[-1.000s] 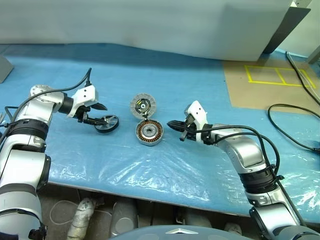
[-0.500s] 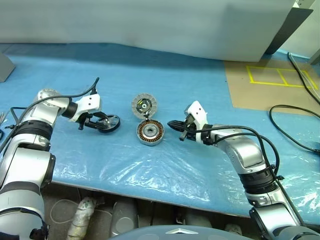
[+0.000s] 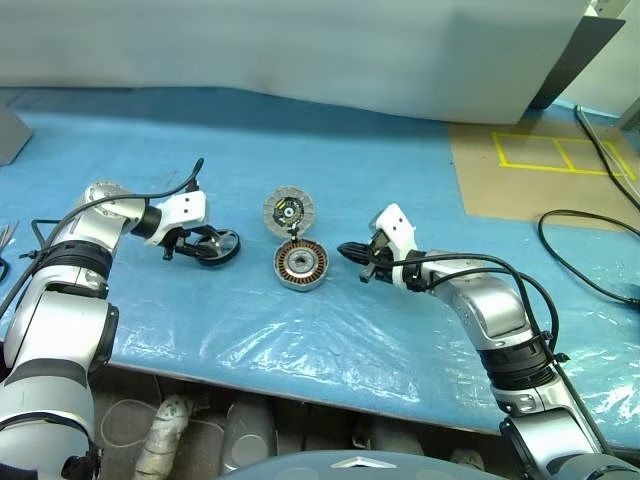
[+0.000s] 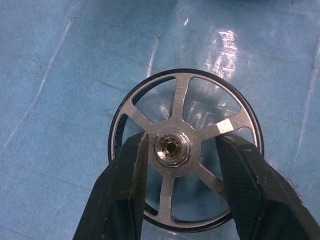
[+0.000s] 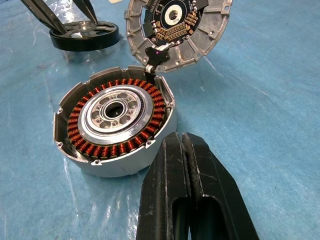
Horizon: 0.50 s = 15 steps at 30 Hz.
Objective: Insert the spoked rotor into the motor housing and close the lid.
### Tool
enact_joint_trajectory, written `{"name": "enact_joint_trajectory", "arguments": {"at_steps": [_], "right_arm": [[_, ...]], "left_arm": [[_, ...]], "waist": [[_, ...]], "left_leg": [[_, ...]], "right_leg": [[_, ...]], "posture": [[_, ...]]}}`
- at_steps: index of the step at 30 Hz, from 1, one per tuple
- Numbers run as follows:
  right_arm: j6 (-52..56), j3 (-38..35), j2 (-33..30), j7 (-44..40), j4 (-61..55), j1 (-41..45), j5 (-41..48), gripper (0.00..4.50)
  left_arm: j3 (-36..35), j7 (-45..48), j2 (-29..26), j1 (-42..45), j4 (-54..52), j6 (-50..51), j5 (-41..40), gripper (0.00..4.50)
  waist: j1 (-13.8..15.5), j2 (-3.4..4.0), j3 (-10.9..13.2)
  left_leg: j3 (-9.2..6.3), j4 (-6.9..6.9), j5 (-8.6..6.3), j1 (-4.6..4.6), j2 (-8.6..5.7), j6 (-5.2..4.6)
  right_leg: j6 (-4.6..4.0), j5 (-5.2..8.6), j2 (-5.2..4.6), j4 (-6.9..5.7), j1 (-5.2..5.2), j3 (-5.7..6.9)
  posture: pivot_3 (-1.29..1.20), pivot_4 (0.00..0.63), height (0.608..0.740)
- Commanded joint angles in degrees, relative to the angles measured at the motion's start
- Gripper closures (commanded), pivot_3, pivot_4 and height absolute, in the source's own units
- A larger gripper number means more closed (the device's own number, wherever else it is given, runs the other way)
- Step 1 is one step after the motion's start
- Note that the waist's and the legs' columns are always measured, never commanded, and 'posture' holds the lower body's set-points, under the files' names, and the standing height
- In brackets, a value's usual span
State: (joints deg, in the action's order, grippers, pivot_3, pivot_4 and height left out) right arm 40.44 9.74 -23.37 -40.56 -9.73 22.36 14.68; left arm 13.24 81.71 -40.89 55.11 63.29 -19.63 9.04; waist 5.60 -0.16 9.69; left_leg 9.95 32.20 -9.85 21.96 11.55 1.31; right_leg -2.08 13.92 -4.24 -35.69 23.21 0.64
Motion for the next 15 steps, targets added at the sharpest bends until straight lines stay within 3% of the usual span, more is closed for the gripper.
{"name": "enact_joint_trajectory", "arguments": {"at_steps": [1, 7, 15], "right_arm": [[-0.29, -0.21, -0.21, 0.51, -1.03, 0.40, 0.16, 4.50], [-0.34, -0.17, -0.19, 1.06, -0.86, 0.55, -0.02, 4.50], [-0.36, -0.32, 0.19, 1.24, -0.47, 1.24, 0.25, 4.50]], "left_arm": [[1.82, -0.11, 0.36, -1.33, 0.84, -0.90, 2.38, 2.32], [1.62, 0.30, -0.13, -2.25, -0.03, -2.38, 2.37, 3.54], [1.22, 1.49, -0.37, -2.13, -1.59, -2.90, 1.62, 3.54]], "waist": [[0.01, 0.01, 0.00], [0.02, 0.12, -0.07], [0.01, 0.13, -0.07]], "left_leg": [[0.00, 0.00, 0.00, -0.02, -0.01, 0.00], [0.00, 0.00, 0.00, -0.15, -0.05, 0.00], [0.00, 0.00, 0.00, -0.18, -0.06, 0.00]], "right_leg": [[0.00, 0.00, -0.01, 0.00, -0.01, 0.00], [0.00, 0.00, -0.05, 0.01, -0.13, -0.03], [0.00, 0.01, -0.05, 0.00, -0.14, -0.06]], "posture": [[0.00, 0.150, 0.740], [0.00, 0.150, 0.740], [0.00, 0.150, 0.740]]}}
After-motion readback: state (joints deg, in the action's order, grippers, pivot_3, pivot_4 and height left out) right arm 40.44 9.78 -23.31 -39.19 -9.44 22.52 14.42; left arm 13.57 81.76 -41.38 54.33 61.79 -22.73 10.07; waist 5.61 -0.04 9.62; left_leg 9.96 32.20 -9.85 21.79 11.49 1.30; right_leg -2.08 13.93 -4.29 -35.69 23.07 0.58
